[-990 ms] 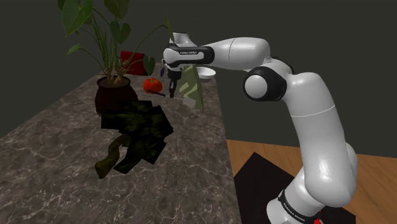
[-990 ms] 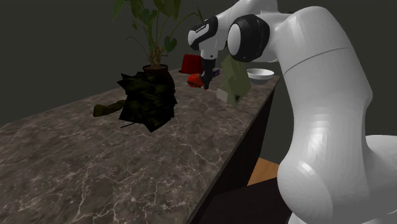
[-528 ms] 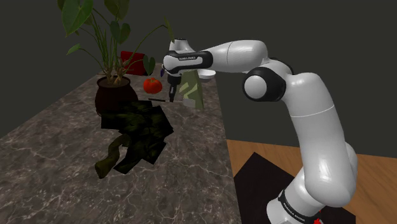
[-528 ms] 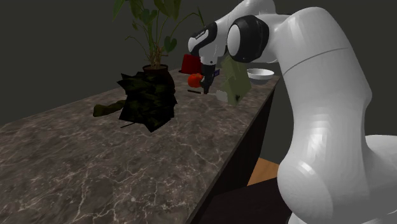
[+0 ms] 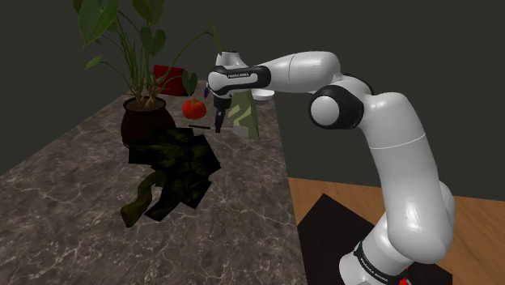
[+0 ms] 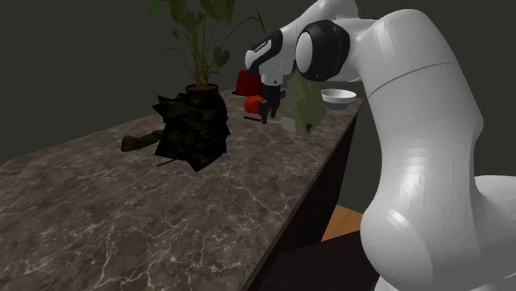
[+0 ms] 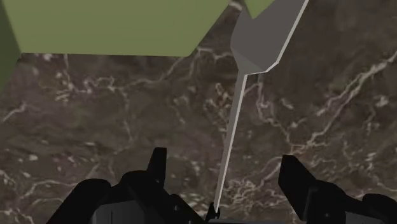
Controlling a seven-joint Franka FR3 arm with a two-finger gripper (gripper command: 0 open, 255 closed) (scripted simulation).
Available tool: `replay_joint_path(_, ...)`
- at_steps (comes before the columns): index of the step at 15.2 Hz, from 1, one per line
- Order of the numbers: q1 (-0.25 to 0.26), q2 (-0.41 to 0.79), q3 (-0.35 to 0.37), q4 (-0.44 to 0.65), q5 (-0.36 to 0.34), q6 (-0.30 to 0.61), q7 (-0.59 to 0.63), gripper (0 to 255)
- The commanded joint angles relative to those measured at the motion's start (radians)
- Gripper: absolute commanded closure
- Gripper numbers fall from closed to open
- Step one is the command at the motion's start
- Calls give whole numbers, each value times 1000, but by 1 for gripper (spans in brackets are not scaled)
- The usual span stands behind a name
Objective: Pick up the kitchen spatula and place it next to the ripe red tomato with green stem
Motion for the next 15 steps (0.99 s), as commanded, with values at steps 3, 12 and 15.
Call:
replay_joint_path(3, 0, 5, 0, 8, 0, -4, 0, 0)
replay_joint_path(12, -4, -29, -1, 78, -2, -108, 2, 0)
replay_joint_path(15, -4, -29, -1, 78, -2, -108, 2, 0)
